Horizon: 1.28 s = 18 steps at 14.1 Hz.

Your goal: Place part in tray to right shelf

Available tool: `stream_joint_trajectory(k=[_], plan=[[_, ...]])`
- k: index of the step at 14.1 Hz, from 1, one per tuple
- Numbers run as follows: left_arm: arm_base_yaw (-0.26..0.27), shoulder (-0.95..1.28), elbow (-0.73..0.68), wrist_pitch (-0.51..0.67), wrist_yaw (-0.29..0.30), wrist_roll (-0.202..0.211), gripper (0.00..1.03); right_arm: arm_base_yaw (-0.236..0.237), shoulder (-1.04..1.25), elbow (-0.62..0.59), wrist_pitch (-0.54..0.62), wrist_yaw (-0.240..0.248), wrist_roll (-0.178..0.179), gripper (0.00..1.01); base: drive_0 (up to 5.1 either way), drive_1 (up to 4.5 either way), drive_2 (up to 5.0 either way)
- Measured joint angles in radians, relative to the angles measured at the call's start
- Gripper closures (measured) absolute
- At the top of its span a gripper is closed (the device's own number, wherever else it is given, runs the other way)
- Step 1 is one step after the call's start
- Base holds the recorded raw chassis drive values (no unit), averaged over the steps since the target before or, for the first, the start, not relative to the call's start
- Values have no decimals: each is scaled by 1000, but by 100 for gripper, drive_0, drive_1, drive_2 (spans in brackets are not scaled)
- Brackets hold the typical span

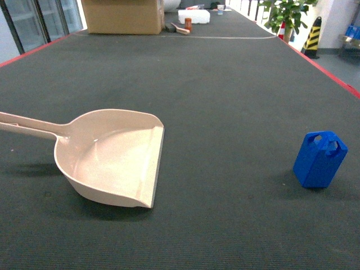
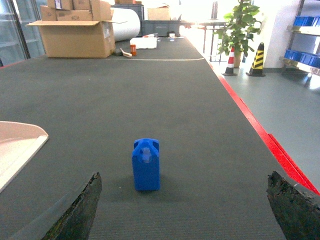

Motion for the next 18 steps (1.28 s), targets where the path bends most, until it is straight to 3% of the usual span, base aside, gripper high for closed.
stream_joint_trajectory(k=[6,7,8,11,12,13,14,16,17,18], plan=[[0,0,0,0,0,0,5,0,0,0,0,0,0,3,0,0,0],[-13,6,5,-29,-30,6,5,0,0,0,0,0,0,3,0,0,0],[-75,78,36,-103,-171,7,5,0,0,0,-1,0,0,3,0,0,0],[-76,169,41,-57,-192,-13,5,0,0,0,0,0,0,3,0,0,0],[-61,254,42,43,-172,-49,5,0,0,0,-2,0,0,3,0,0,0],[-37,403,58,185,-109,-107,5,0,0,0,0,0,0,3,0,0,0],[-13,592,91,347,-33,-205,5,0,0,0,0,0,0,3,0,0,0],[36,998,195,674,134,-455,5,0,0,0,0,0,0,3,0,0,0],[54,1212,262,830,192,-606,5,0,0,0,0,0,0,3,0,0,0],[58,1379,325,921,211,-717,5,0,0,0,0,0,0,3,0,0,0]])
